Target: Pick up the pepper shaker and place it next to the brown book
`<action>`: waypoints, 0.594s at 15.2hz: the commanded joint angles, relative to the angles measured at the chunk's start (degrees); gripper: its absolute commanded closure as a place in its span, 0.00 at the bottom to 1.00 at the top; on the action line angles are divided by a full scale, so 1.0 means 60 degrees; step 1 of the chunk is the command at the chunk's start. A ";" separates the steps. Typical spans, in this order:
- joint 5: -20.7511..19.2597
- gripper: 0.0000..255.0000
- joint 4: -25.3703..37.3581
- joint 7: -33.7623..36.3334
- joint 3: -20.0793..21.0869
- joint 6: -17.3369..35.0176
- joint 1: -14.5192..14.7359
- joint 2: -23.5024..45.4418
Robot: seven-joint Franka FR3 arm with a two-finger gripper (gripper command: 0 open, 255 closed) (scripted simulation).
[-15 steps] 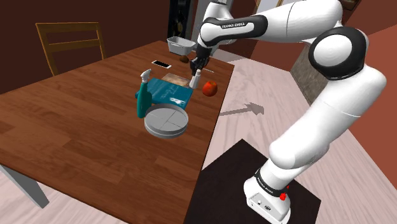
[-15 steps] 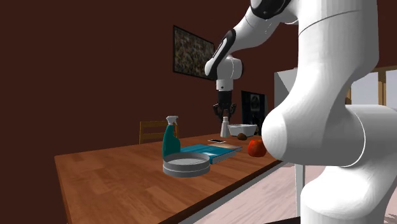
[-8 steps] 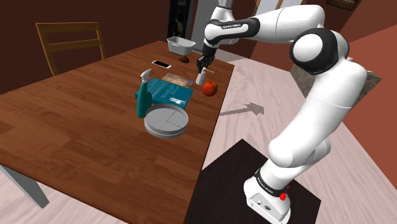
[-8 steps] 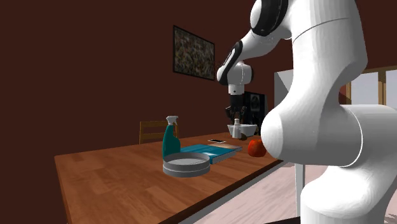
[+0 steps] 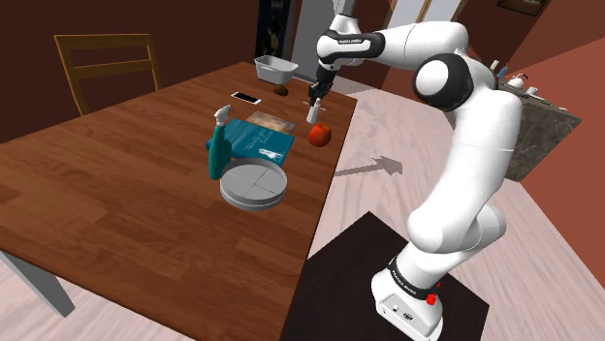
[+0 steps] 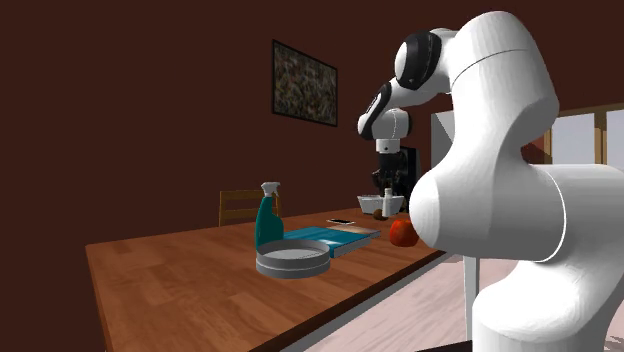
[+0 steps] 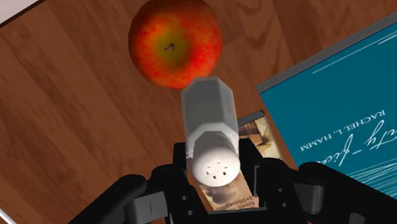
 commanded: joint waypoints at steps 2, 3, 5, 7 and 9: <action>0.0005 1.00 0.1297 -0.0452 -0.0132 -0.0339 -0.0229 0.0947; 0.0003 1.00 0.1824 -0.0588 -0.0168 -0.0507 -0.0292 0.1304; 0.0002 1.00 0.3026 -0.0857 -0.0238 -0.0915 -0.0404 0.2095; -0.0004 1.00 0.4563 -0.1128 -0.0305 -0.1481 -0.0493 0.3062; -0.0007 1.00 0.4256 -0.1119 -0.0306 -0.1204 -0.0510 0.3033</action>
